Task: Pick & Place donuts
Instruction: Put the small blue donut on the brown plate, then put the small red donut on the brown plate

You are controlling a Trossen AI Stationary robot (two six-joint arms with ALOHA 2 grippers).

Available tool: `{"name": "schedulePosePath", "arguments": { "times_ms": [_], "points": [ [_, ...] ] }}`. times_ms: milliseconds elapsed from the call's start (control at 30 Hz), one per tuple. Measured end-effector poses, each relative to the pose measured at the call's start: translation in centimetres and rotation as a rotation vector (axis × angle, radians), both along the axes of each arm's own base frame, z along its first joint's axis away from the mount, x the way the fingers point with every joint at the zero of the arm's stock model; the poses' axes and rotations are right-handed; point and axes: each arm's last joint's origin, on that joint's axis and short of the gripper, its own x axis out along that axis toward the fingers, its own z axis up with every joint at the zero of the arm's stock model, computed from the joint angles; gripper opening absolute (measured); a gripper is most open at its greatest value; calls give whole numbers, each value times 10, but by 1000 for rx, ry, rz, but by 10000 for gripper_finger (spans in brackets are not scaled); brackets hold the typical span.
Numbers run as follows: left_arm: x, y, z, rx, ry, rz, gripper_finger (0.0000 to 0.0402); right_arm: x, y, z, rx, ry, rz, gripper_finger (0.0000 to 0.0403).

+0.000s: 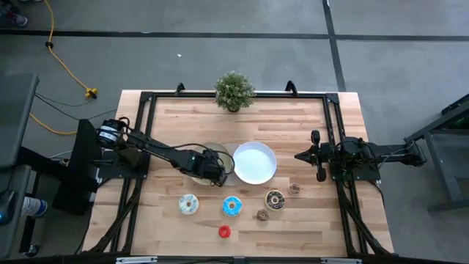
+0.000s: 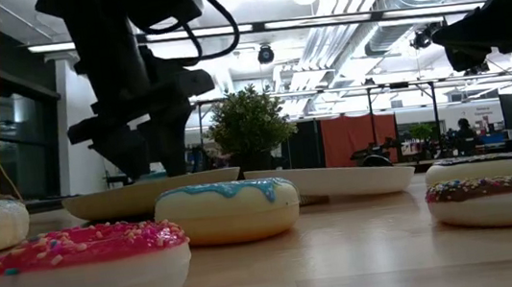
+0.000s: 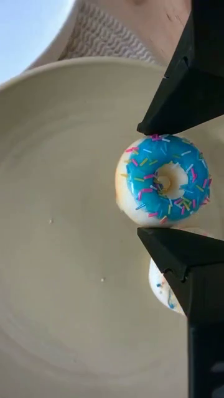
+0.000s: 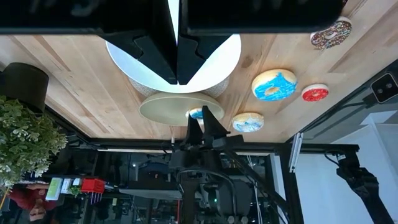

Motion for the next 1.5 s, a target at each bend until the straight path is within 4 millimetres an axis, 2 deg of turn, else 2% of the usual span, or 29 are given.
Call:
{"name": "schedulePosePath", "arguments": {
  "times_ms": [633, 933, 1067, 1367, 1500],
  "points": [
    [1, -2, -1, -1, 31, -160, 243, 0, 0, 0, 0, 0, 0, 1],
    [0, -2, -1, 5, 37, -167, 325, 0, 0, 0, 0, 0, 0, 0],
    [-1, -1, -1, 15, 46, -172, 341, 0, 0, 0, 0, 0, 0, 0],
    [-9, 1, 30, 23, -49, -219, 342, 0, 0, 0, 0, 0, 0, 0],
    [-16, -9, 47, -34, -109, -315, 342, 1, 0, -1, 0, 8, 0, 1]
  ]
}}
